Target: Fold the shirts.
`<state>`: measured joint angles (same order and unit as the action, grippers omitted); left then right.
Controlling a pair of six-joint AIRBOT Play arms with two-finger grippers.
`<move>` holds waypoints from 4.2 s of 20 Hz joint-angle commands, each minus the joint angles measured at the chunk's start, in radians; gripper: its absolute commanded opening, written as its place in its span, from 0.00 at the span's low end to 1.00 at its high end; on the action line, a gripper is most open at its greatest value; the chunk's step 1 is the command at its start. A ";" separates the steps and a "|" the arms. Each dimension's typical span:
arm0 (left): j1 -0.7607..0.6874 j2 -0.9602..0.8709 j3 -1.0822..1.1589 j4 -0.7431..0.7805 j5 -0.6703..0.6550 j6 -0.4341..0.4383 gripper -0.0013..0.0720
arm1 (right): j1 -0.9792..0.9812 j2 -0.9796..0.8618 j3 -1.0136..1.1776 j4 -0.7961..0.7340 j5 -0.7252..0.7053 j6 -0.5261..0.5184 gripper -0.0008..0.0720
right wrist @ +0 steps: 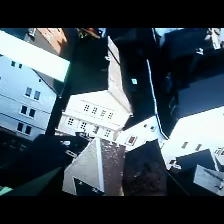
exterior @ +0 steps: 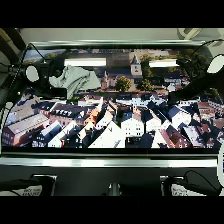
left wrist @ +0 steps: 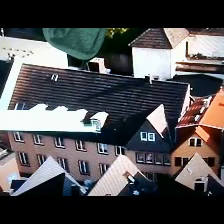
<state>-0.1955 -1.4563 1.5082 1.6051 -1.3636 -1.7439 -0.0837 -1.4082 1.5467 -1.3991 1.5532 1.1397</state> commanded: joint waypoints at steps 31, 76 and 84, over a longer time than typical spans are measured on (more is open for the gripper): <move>0.160 -0.259 0.092 -0.043 0.477 -0.041 0.76 | 0.000 -0.016 0.001 -0.103 -0.290 -0.063 0.93; 0.483 -0.079 -0.296 -0.607 0.214 0.165 0.93 | 0.003 0.162 -0.487 0.262 -0.117 -0.228 0.87; 0.409 -0.109 -0.451 -0.772 0.605 0.176 0.92 | 0.003 0.132 -0.499 0.268 -0.219 -0.229 0.87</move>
<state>0.2359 -1.5486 1.0889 0.9226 -0.9161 -1.5730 -0.0814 -1.2694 1.0550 -1.1397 1.3609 0.9154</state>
